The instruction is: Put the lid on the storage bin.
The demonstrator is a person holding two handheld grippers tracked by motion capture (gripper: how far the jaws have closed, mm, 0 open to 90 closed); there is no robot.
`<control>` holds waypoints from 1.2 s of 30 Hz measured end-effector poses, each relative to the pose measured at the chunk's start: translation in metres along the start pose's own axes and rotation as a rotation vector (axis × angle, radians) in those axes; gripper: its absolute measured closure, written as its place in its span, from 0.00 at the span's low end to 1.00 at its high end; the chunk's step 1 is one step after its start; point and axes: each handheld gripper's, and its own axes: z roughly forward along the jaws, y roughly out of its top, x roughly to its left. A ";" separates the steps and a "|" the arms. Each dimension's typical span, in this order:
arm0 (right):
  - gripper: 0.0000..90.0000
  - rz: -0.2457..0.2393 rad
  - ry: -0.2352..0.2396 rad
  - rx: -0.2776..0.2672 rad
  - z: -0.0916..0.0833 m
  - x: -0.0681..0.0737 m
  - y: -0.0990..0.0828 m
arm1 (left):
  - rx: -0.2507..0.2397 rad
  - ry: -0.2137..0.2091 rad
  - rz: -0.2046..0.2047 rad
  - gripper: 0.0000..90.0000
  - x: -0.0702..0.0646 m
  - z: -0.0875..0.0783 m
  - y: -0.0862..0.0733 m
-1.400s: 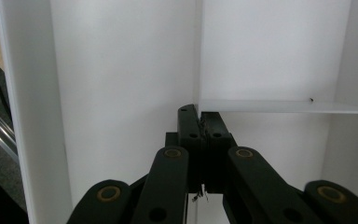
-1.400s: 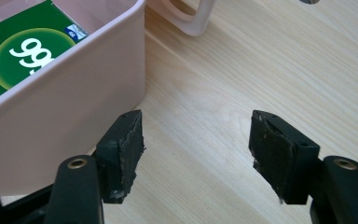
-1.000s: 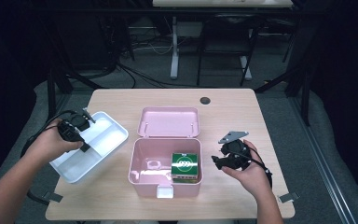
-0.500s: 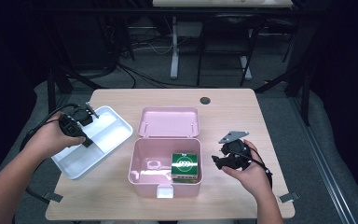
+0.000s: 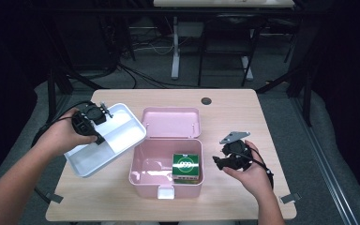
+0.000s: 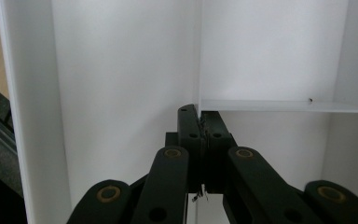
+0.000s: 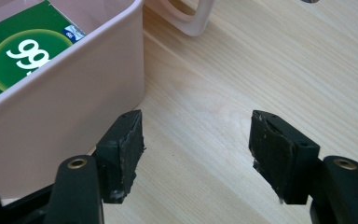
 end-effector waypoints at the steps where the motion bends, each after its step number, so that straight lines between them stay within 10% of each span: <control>1: 0.39 0.000 0.000 -0.002 0.000 0.000 0.000 | -0.001 -0.004 0.015 0.99 -0.001 0.000 0.001; 27: 0.39 0.006 0.002 -0.002 0.001 -0.002 -0.001 | 0.006 -0.048 0.252 0.99 -0.055 0.004 0.063; 36: 0.39 0.013 -0.001 0.007 -0.001 -0.004 -0.002 | -0.006 -0.062 0.424 0.99 -0.079 0.019 0.081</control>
